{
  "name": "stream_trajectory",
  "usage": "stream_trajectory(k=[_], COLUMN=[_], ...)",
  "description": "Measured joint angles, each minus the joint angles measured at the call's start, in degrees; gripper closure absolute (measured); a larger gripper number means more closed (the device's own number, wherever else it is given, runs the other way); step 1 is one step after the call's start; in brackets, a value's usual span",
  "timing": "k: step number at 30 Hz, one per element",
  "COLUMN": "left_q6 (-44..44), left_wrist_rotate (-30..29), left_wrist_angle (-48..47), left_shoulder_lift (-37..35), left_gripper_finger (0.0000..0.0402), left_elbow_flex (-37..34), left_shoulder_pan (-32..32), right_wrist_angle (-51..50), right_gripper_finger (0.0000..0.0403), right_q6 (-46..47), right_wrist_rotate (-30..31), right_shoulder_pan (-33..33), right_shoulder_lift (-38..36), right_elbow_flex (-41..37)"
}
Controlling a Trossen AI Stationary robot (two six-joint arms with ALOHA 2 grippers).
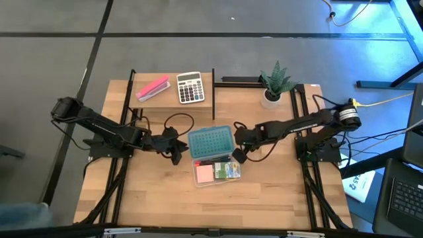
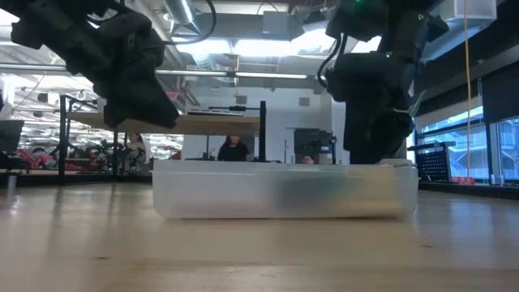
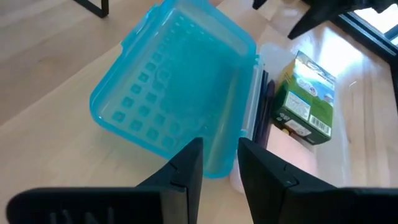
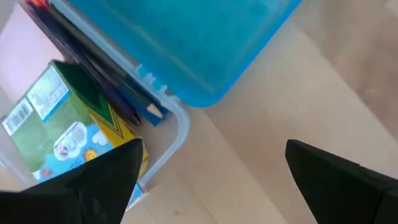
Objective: Pack school essentials
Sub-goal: Close the blue supply box
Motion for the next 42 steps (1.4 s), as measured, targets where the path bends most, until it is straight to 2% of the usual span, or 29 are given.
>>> stream_trajectory(k=[6, 13, 21, 31, 38, 42], left_q6=[0.1, 0.1, 0.1, -0.4, -8.6, -13.0], left_wrist_rotate=[0.0, -1.3, -1.1, -2.2, -6.5, -7.0], left_wrist_angle=[-0.3, 0.9, 1.5, 1.4, -0.4, -4.1], left_shoulder_lift=[2.6, 6.9, 6.9, 6.9, 6.9, 6.9], left_gripper_finger=[0.0308, 0.0308, 0.0308, 0.0308, 0.0308, 0.0308], left_elbow_flex=[0.0, 0.0, 0.0, 0.0, 0.0, 0.0], left_shoulder_pan=[0.0, 1.4, 2.6, 2.6, 2.7, 3.7], right_wrist_angle=[2.9, 3.7, 3.7, 3.9, 4.7, 6.3], right_gripper_finger=[0.0008, 0.0008, 0.0012, 0.0077, 0.0124, 0.0141], right_q6=[2.1, 4.0, 3.1, 2.9, 2.8, 2.7], right_wrist_rotate=[-2.9, -1.9, -1.9, -1.4, -1.4, -1.4], right_shoulder_pan=[1.6, 2.6, 2.6, 2.6, 2.6, 2.6], right_shoulder_lift=[2.5, 5.7, 6.8, 6.8, 6.9, 6.9], right_elbow_flex=[0.0, 0.1, 0.1, 0.1, 0.1, 0.1])
